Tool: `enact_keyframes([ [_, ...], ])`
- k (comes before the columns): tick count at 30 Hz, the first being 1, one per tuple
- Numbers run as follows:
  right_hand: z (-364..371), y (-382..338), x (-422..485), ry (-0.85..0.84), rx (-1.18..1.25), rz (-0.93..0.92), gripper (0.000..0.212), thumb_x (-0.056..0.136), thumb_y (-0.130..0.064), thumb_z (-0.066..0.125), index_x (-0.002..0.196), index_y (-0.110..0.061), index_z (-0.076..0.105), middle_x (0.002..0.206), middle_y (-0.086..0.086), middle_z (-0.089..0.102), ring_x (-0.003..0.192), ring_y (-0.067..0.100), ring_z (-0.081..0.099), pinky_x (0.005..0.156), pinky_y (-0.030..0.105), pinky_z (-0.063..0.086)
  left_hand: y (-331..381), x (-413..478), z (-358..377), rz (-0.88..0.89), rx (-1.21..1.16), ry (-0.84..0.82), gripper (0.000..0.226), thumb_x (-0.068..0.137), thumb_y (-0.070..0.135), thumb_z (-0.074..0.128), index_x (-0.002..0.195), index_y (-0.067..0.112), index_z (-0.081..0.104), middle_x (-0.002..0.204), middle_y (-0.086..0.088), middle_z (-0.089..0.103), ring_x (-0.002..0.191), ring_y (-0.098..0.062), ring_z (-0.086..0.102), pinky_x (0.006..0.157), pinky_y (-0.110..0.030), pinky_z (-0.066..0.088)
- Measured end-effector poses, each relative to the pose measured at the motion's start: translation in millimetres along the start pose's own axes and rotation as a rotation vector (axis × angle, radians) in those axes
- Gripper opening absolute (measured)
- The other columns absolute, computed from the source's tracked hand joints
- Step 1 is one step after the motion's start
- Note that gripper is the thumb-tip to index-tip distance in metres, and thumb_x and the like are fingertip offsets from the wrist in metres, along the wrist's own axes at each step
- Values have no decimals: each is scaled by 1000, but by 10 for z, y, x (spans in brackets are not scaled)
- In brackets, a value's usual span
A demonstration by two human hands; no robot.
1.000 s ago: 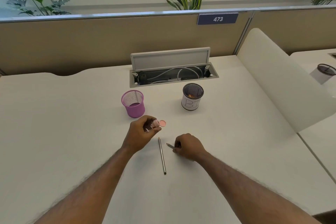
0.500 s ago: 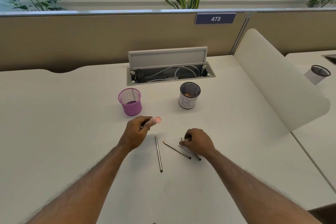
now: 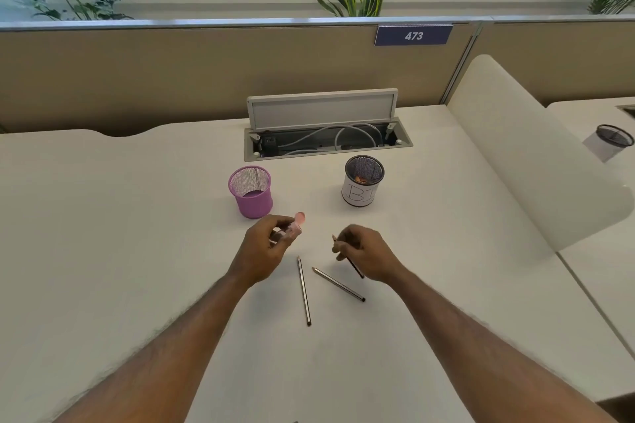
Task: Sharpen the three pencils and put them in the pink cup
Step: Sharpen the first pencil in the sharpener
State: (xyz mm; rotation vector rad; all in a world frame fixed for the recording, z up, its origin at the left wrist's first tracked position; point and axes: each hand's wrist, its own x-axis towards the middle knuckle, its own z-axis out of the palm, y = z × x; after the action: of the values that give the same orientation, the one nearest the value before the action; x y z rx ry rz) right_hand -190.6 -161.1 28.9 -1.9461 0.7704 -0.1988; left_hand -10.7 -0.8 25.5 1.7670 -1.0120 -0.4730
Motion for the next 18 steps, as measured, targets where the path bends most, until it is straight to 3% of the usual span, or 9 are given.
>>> enact_keyframes([
  [2,-9,-163,44,-19,98,-68,7,92,-15,62,85,-14,60,71,6,71,60,21,68,62,32,55,3,10,-14,28,21,-6,20,89,30,69,107,23,65,99,7,68,85,-9,66,68,-19,53],
  [6,12,-348,136,12,-20,-195,2,88,-22,67,89,-21,66,67,0,65,52,12,55,53,31,48,52,16,-40,66,47,-9,29,82,18,77,103,31,62,99,12,67,84,-5,64,66,-15,52],
  [9,45,-394,177,12,-98,-226,6,86,-21,70,92,-21,70,72,-8,65,53,4,47,54,21,42,69,25,-60,87,52,-3,33,79,15,79,102,32,61,98,16,66,83,-5,65,66,-15,52],
  [13,66,-447,191,5,-152,-250,8,85,-17,70,91,-20,73,75,-7,67,56,5,49,57,20,42,74,29,-72,115,51,2,32,78,15,80,101,29,62,96,16,66,84,-7,66,66,-13,51],
  [18,29,-545,208,-12,-240,-304,12,84,-16,72,94,-20,75,82,-5,68,67,10,56,62,24,47,79,12,-88,149,70,-10,33,76,18,81,100,30,61,95,13,66,85,-10,66,69,-22,56],
])
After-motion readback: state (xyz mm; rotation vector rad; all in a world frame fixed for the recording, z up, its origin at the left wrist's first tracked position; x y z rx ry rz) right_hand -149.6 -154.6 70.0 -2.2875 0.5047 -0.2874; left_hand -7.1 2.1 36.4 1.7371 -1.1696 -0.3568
